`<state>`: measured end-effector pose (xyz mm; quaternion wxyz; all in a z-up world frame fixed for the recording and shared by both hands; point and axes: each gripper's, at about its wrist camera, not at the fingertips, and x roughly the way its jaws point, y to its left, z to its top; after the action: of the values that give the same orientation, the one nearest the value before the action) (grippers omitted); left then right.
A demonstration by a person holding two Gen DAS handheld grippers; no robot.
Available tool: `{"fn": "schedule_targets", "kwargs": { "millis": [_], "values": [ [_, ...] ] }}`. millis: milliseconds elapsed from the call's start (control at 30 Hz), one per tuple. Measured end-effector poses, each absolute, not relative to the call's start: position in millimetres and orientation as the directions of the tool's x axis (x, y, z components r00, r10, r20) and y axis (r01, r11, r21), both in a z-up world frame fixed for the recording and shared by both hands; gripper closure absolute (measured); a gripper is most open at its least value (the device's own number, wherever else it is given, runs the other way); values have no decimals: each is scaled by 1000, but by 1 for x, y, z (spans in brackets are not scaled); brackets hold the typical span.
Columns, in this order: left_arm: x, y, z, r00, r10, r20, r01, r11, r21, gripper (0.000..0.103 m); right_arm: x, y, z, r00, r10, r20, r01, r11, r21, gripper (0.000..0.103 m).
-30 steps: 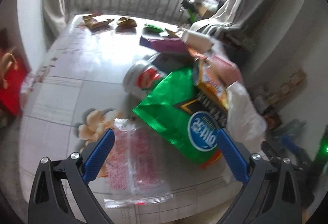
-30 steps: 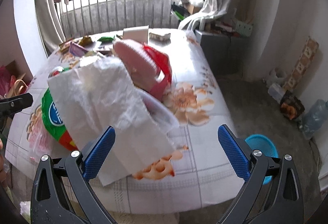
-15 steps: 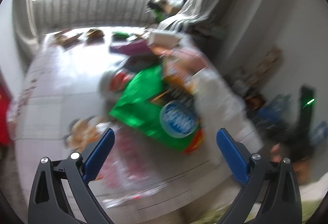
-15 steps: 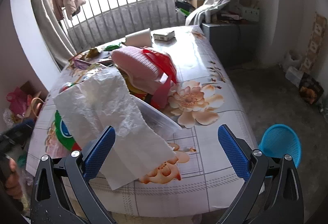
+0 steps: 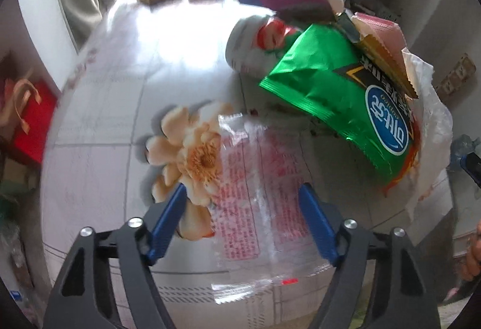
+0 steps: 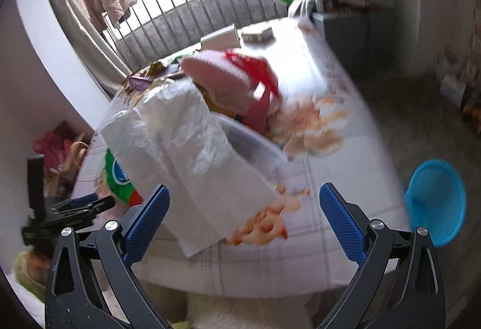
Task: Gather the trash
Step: 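Close left tool on clear plastic bag while right tool grasps white tissue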
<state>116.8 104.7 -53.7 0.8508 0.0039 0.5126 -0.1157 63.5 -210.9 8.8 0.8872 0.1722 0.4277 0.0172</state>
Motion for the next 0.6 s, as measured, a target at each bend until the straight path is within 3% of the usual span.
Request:
{"fn": "schedule_targets", "kwargs": {
  "millis": [133, 400, 433, 467, 600],
  "values": [
    [110, 98, -54, 482, -123, -868, 221, 975, -15, 46, 64, -219, -8, 584, 276, -764, 160, 883, 441, 14],
    [86, 90, -49, 526, -119, -842, 276, 961, 36, 74, 69, -233, -21, 571, 438, -694, 211, 739, 640, 24],
    [84, 89, -48, 534, -118, -837, 283, 958, 45, 90, 70, -235, -24, 570, 460, -681, 215, 716, 664, 27],
    [83, 88, -48, 530, -121, -839, 290, 956, 45, 97, 70, -236, -27, 570, 476, -670, 216, 700, 681, 31],
    [78, 90, -47, 524, -141, -840, 291, 956, 21, 103, 76, -237, -36, 570, 513, -642, 232, 649, 725, 46]
  ]
}}
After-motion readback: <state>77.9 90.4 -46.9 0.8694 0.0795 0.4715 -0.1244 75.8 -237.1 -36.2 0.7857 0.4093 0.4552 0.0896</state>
